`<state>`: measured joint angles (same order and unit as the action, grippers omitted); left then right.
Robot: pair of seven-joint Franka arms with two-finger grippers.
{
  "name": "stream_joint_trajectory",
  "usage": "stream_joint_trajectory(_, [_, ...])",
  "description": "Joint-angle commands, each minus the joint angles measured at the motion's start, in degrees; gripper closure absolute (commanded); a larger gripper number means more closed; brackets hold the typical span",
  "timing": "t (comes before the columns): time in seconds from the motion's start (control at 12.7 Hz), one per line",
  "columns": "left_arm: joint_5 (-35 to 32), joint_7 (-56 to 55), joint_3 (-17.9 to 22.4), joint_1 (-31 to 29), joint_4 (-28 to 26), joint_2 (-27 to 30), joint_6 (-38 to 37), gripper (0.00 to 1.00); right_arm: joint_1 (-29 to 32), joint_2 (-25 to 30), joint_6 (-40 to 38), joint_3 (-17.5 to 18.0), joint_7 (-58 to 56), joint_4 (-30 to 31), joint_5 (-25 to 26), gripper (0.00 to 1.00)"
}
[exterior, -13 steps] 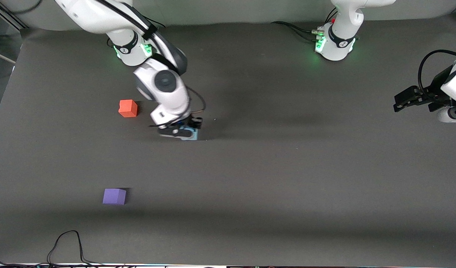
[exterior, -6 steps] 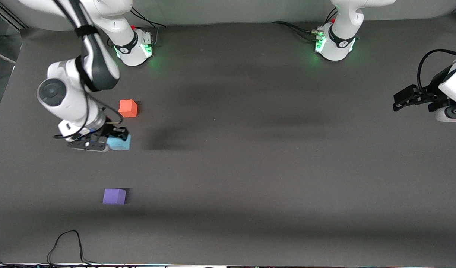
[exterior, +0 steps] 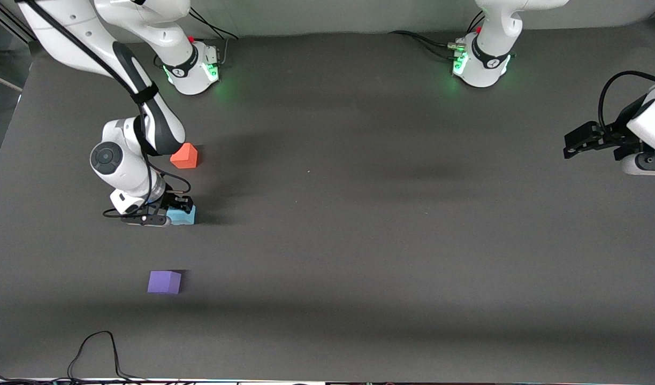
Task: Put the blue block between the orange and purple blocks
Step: 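Lower the blue block between the orange and purple blocks, open the right gripper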
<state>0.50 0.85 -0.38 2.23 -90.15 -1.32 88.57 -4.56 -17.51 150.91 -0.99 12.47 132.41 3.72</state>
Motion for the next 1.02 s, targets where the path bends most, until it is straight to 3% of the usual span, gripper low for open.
stream_joint_trajectory(0.0, [-0.77,1.17,-0.15,-0.29,-0.81,1.06,-0.24,0.0,-0.36,0.02,0.88,-1.29,-3.24,-0.22,-1.35,0.66])
stream_joint_trajectory(0.08, [-0.77,1.17,-0.15,-0.21,-0.81,1.06,-0.07,0.0,-0.36,-0.24,1.32,-1.73,-3.24,-0.22,-1.35,0.53])
stream_joint_trajectory(0.16, [-0.77,1.17,-0.15,-0.21,-0.81,1.06,-0.15,0.0,-0.36,-0.33,1.58,-1.73,-3.16,-0.22,-1.44,0.5])
stream_joint_trajectory(0.24, [-0.77,1.17,-0.15,-0.29,-0.81,1.06,-0.24,0.0,-0.36,-0.33,1.58,-1.73,-3.16,-0.22,-1.44,0.41])
stream_joint_trajectory(0.31, [-0.68,1.09,-0.15,-0.38,-0.81,1.06,-0.24,0.0,-0.36,-0.25,1.5,-1.73,-2.98,-0.22,-1.44,0.03])
stream_joint_trajectory(0.55, [-0.68,1.08,-0.15,-0.38,-0.9,0.97,-0.24,0.0,-0.53,2.9,0.19,-1.73,-2.81,-0.22,-1.44,0.0])
stream_joint_trajectory(0.94, [-0.59,1.0,-0.15,-0.38,-0.9,0.97,-0.24,0.0,-1.23,20.29,-16.22,-1.56,-2.37,-3.19,-1.44,0.0])
